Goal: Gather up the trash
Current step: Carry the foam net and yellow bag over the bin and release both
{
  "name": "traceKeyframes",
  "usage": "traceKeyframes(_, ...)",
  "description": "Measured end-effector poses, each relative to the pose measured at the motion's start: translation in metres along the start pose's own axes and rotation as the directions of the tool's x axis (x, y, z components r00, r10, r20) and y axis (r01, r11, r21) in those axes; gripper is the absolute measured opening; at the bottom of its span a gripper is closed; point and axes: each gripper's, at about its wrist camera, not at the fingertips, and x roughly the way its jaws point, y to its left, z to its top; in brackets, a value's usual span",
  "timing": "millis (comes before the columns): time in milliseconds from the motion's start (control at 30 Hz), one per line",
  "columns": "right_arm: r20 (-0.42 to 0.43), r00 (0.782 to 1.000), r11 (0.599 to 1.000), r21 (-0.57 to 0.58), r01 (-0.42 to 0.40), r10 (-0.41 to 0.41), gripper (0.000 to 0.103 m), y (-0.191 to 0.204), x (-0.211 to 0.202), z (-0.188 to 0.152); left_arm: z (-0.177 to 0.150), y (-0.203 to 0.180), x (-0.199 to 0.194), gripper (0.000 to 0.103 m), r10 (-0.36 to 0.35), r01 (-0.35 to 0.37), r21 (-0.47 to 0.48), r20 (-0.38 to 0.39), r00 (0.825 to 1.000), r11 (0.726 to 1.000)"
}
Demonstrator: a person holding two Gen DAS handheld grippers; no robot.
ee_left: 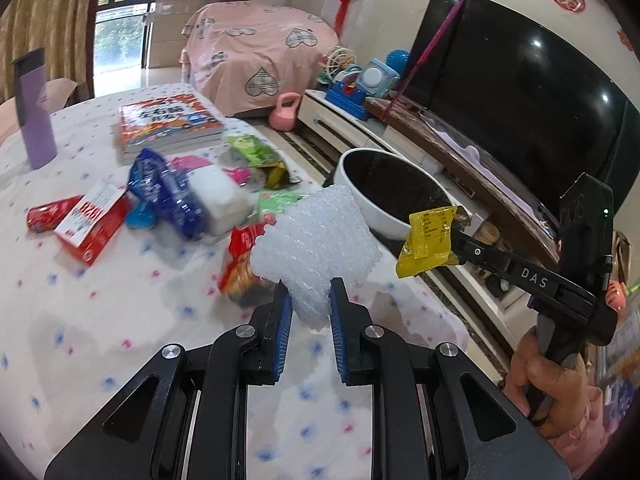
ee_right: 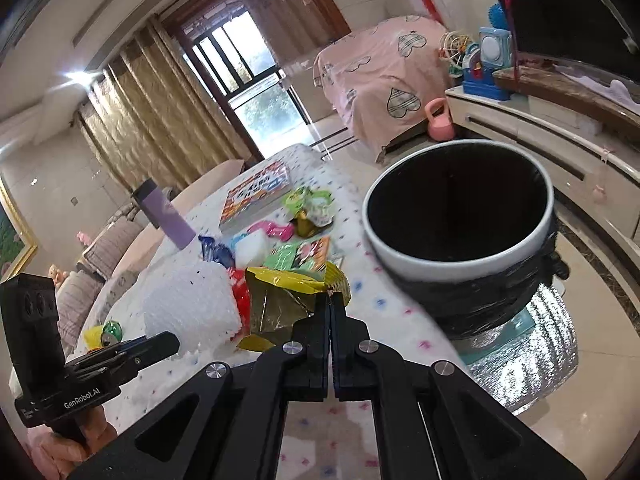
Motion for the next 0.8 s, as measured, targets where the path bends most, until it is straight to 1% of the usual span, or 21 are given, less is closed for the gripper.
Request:
traceKeyframes(267, 0.037, 0.999, 0.999, 0.029, 0.029, -0.030, 0.000, -0.024, -0.010, 0.014, 0.017, -0.017, 0.016, 0.017, -0.020, 0.020, 0.028, 0.002, 1.000, 0.999)
traceKeyframes(500, 0.061, 0.996, 0.997, 0.043, 0.068, -0.071, 0.000, -0.046, -0.016, 0.027, 0.032, -0.034, 0.035, 0.017, -0.045, 0.046, 0.048, -0.014, 0.999, 0.998)
traceKeyframes(700, 0.063, 0.992, 0.993, 0.043, 0.108, -0.111, 0.001, -0.065, -0.012, 0.043, 0.048, -0.055, 0.052, 0.017, -0.051, 0.053, 0.089, -0.020, 0.998, 0.995)
traceKeyframes(800, 0.060, 0.990, 0.991, 0.038, 0.128, -0.130, 0.001, -0.074, -0.009, 0.052, 0.056, -0.064, 0.065, 0.017, -0.047, 0.050, 0.100, -0.037, 0.998, 0.994)
